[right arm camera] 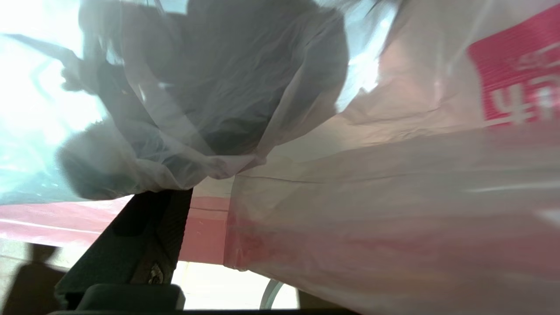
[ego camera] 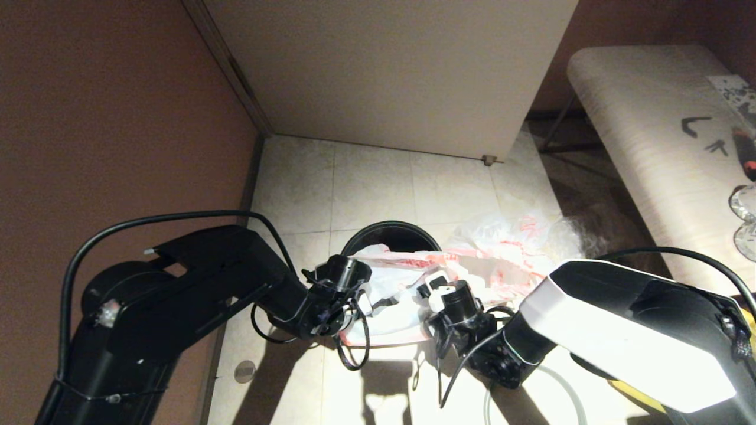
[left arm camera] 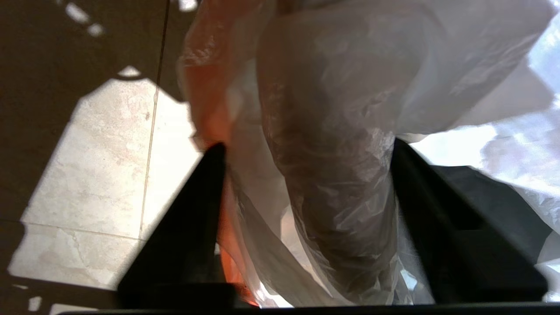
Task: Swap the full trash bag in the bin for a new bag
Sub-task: Put the new garbage bag on the trash can
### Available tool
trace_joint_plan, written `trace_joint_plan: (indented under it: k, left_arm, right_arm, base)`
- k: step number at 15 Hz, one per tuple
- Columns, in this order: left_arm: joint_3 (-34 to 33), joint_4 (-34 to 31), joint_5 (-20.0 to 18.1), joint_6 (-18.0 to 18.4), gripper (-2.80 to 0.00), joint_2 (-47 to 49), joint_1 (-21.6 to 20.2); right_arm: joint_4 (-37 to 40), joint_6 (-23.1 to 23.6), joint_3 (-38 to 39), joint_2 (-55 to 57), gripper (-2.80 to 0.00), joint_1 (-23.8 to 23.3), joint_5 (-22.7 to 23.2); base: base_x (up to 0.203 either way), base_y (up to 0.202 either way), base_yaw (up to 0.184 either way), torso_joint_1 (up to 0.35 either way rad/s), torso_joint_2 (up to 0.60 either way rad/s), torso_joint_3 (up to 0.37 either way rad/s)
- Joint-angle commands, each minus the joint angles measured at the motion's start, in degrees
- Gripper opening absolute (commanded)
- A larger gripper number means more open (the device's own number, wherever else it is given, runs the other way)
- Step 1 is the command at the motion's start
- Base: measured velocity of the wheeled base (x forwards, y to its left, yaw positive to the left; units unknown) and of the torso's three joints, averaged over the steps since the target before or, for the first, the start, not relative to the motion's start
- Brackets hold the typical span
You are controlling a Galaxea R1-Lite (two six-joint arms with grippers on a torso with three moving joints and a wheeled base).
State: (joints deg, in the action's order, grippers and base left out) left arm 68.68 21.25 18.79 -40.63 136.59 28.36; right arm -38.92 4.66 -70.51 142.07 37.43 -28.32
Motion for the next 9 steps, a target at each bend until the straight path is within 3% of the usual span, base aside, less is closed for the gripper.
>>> trace_joint_plan:
  k: [1, 3, 6, 9]
  left_arm:
    - [0.14, 0.2, 0.11, -0.33, -2.8, 0.47, -0.18]
    - [0.08, 0.37, 0.58, -0.41, -2.8, 0.05, -1.6]
    - [0.03, 4.34, 6.16, -0.65, -2.8, -0.88, -4.41]
    - [-0.22, 7.23, 6.7, -0.48, -2.8, -0.69, -4.36]
  right_arm:
    - [-0.19, 0.39, 0.08, -1.41, 0.0, 0.02, -0.09]
    - [-0.19, 0.44, 0.11, -1.45, 0.0, 0.17, 0.19]
    - [-0.44, -0.05, 2.13, -3.07, 0.0, 1.62, 0.34]
    - [-1.16, -2.26, 7.72, -7.59, 0.0, 2.81, 0.83]
  base:
    - [0.0, 0.0, 0.0, 0.0, 0.0, 0.0]
    - [0.0, 0.0, 0.0, 0.0, 0.0, 0.0]
    - [0.0, 0.0, 0.0, 0.0, 0.0, 0.0]
    - [0.0, 0.0, 0.0, 0.0, 0.0, 0.0]
